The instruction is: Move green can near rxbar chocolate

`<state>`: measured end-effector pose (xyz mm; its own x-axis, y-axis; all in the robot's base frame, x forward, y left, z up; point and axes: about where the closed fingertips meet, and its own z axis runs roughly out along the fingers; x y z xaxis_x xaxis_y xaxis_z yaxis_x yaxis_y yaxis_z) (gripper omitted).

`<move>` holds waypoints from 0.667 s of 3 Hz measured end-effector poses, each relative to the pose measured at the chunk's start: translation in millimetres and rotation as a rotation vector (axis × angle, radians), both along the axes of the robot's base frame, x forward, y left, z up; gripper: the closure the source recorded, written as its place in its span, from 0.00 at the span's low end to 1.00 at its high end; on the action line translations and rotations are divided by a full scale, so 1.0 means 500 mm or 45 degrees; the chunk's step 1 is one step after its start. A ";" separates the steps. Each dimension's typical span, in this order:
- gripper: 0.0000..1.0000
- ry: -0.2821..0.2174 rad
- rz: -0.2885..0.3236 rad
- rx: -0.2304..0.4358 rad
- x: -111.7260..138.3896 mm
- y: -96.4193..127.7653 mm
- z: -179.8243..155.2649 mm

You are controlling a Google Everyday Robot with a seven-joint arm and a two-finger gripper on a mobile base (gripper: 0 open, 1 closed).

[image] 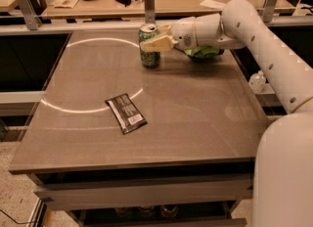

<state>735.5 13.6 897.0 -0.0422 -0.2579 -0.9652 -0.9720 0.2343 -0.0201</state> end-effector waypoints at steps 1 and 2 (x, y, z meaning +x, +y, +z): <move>1.00 -0.044 0.061 -0.009 -0.056 -0.014 0.011; 1.00 -0.069 0.156 -0.015 -0.105 -0.009 0.012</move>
Offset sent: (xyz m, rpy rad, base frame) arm -0.0842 -0.0083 0.0063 -0.0204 -0.0777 0.2142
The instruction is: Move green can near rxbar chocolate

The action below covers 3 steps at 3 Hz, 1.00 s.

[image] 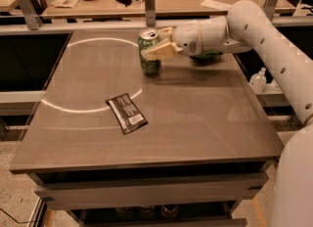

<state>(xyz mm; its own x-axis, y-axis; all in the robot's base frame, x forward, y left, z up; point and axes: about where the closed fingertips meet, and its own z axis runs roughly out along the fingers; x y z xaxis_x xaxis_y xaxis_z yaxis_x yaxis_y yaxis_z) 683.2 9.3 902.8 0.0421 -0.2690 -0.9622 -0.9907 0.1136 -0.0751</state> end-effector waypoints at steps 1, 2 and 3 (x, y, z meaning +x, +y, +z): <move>1.00 -0.006 0.117 -0.010 -0.050 0.017 0.001; 1.00 -0.003 0.126 -0.011 -0.053 0.019 0.000; 1.00 0.013 0.152 -0.046 -0.062 0.027 -0.005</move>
Offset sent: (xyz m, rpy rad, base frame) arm -0.0225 0.0079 0.0006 -0.0066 -0.0046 0.0825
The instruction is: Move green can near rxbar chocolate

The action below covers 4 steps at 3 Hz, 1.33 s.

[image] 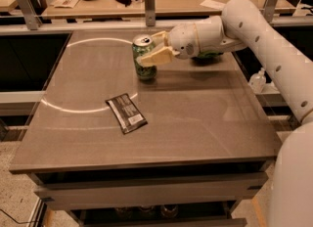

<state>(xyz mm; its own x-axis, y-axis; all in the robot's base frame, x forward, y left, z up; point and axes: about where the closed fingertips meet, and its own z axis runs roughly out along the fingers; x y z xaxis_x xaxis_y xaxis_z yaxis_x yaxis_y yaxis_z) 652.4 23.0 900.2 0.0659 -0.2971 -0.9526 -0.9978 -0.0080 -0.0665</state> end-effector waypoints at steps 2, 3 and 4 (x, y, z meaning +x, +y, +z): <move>1.00 0.025 0.091 0.032 -0.048 0.040 0.002; 1.00 0.033 0.143 0.040 -0.079 0.063 0.004; 1.00 0.048 0.174 0.045 -0.105 0.079 -0.002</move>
Offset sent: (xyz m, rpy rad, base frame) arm -0.0375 0.0237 0.0014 0.0418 0.0353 0.0932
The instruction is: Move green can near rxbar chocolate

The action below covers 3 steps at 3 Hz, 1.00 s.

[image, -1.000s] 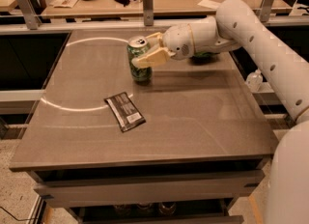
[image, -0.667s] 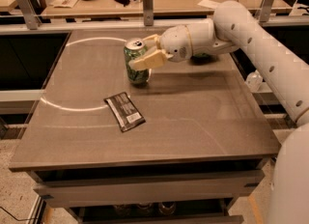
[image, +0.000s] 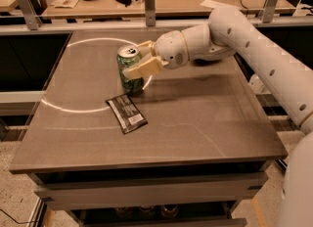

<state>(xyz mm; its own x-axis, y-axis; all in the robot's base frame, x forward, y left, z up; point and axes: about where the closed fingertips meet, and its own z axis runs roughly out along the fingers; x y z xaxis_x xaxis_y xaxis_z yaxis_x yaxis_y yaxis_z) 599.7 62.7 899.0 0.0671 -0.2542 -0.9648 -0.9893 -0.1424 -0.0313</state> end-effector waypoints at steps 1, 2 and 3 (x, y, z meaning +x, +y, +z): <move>1.00 0.026 0.001 -0.002 -0.013 0.007 -0.013; 0.82 0.041 -0.006 -0.001 -0.017 0.014 -0.024; 0.59 0.030 -0.052 0.012 -0.013 0.011 -0.024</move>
Offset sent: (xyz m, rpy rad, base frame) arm -0.0086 0.0050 -0.0184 -0.0015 0.0453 -0.0230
